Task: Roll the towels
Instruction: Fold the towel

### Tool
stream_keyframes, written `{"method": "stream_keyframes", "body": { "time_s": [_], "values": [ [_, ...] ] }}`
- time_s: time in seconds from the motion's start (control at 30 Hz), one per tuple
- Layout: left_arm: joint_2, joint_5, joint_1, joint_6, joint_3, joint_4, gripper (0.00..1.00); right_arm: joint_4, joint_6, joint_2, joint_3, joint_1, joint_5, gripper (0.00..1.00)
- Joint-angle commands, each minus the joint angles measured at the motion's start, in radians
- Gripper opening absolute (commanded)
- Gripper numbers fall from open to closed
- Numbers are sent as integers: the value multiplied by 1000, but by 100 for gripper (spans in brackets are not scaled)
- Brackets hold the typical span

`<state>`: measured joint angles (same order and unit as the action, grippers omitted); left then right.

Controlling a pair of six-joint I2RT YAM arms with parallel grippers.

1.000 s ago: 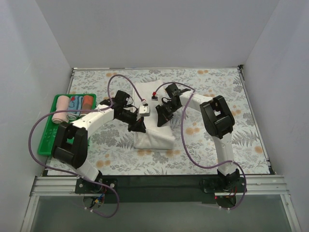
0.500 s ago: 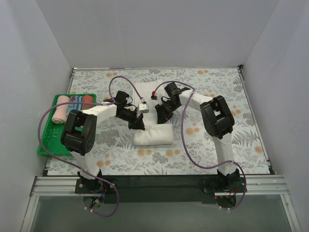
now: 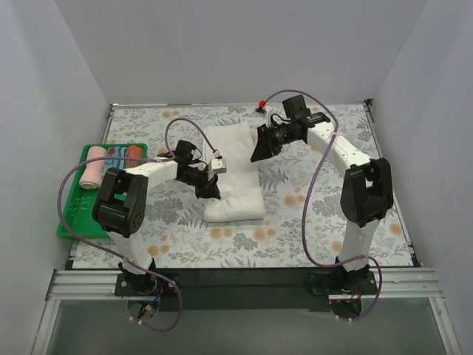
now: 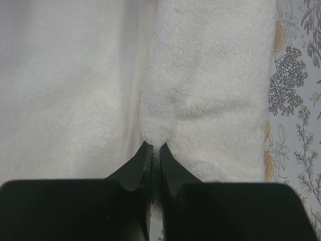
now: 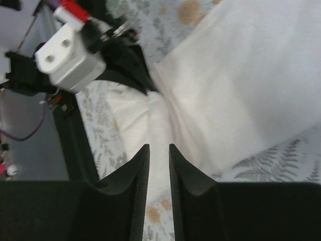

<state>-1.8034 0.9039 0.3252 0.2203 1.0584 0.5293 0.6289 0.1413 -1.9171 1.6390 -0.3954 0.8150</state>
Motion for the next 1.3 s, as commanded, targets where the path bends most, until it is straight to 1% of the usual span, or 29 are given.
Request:
{"method": "stream_keyframes", "body": {
  "time_s": [0.0, 0.1, 0.17, 0.27, 0.33, 0.37, 0.4, 0.43, 0.5, 0.53, 0.6, 0.7, 0.77, 0.83, 0.9, 0.93, 0.97, 1.0, 1.03, 1.07, 1.1, 1.13, 1.17, 1.27],
  "values": [
    [9, -54, -23, -1, -18, -12, 0, 26, -48, 23, -93, -46, 215, 25],
    [3, -49, -25, -10, -21, -18, 0, 18, -39, -5, -169, -85, 240, 25],
    [-1, -53, -26, -16, -15, -20, 0, 14, -26, -43, -186, -117, 224, 24],
    [1, -59, -35, -16, -11, -18, 1, -27, -31, -114, -215, -131, 176, 22],
    [6, -59, -47, -13, -6, -8, 7, -58, -51, -146, -238, -131, 107, 20],
    [9, -59, -61, -4, 2, 9, 11, -83, -54, -178, -242, -131, 92, 20],
    [12, -60, -72, 5, 8, 26, 19, -87, -52, -190, -240, -131, 67, 20],
    [22, -59, -86, 10, 14, 40, 23, -95, -58, -203, -242, -131, 58, 20],
    [42, -19, -150, 25, 38, 83, 29, -107, -62, -229, -239, -131, 44, 19],
    [62, -10, -167, 33, 49, 118, 34, -109, -65, -233, -235, -132, 39, 19],
    [82, -11, -198, 45, 83, 147, 36, -107, -62, -238, -234, -132, 32, 19],
    [118, -48, -206, 63, 94, 173, 37, -103, -57, -229, -235, -132, 15, 19],
    [142, -42, -207, 85, 107, 204, 38, -94, -51, -224, -228, -132, 13, 20],
    [185, -14, -198, 103, 124, 207, 42, -87, -45, -226, -222, -137, 1, 20],
    [228, -37, -141, 123, 111, 192, 44, -83, -46, -234, -212, -148, -2, 20],
    [284, -133, -105, 129, 63, 142, 44, -81, -46, -240, -209, -151, -4, 20],
    [317, -195, -22, 120, 20, 99, 47, -74, -46, -258, -206, -158, -8, 20],
    [349, -256, 18, 119, -23, 54, 59, -69, -46, -267, -197, -163, -19, 20],
    [411, -299, 58, 152, -61, -9, 63, -63, -36, -276, -193, -164, -25, 20],
    [439, -360, 124, 166, -140, -34, 66, -55, -32, -290, -191, -171, -33, 20],
    [466, -382, 152, 180, -168, -58, 71, -54, -31, -296, -191, -171, -43, 20],
    [498, -407, 179, 188, -201, -102, 72, -54, -29, -301, -195, -169, -46, 20],
    [503, -463, 231, 201, -236, -117, 72, -54, -28, -306, -196, -171, -50, 20],
    [507, -535, 311, 212, -290, -189, 73, -55, -22, -322, -196, -169, -48, 21]
  ]
}}
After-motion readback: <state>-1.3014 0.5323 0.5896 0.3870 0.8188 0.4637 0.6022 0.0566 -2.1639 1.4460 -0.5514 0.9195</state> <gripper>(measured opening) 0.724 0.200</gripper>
